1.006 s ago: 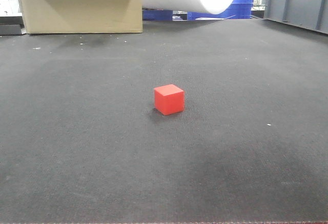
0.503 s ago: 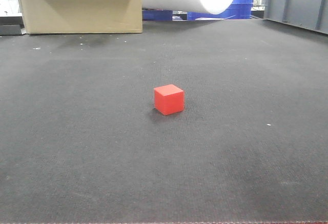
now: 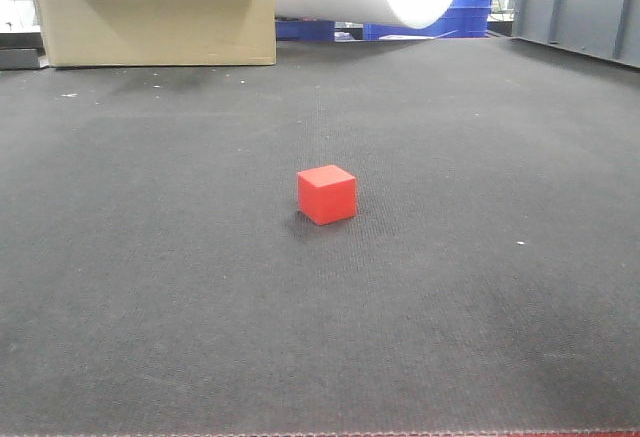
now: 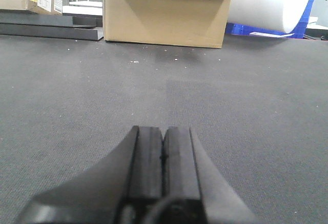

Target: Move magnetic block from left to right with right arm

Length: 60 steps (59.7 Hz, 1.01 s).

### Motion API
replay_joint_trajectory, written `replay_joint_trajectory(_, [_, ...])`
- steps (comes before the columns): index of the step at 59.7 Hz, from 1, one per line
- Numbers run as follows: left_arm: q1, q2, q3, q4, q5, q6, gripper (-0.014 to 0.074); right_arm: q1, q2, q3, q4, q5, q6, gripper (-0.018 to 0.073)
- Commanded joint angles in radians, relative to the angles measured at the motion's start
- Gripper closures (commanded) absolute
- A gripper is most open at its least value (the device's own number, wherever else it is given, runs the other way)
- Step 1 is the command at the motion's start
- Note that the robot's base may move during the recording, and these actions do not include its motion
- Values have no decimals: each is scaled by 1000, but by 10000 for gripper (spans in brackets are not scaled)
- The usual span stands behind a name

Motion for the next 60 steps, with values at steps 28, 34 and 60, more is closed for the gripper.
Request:
replay_joint_trajectory(28, [-3, -11, 8, 0, -91, -7, 713, -313, -22, 306, -2, -325, 0, 449])
replay_joint_trajectory(34, [-3, -11, 8, 0, -91, -7, 713, -313, -22, 308, -11, -305, 0, 449])
replay_joint_trajectory(60, [-3, -11, 8, 0, -91, -7, 713, -313, -22, 308, -16, -289, 0, 449])
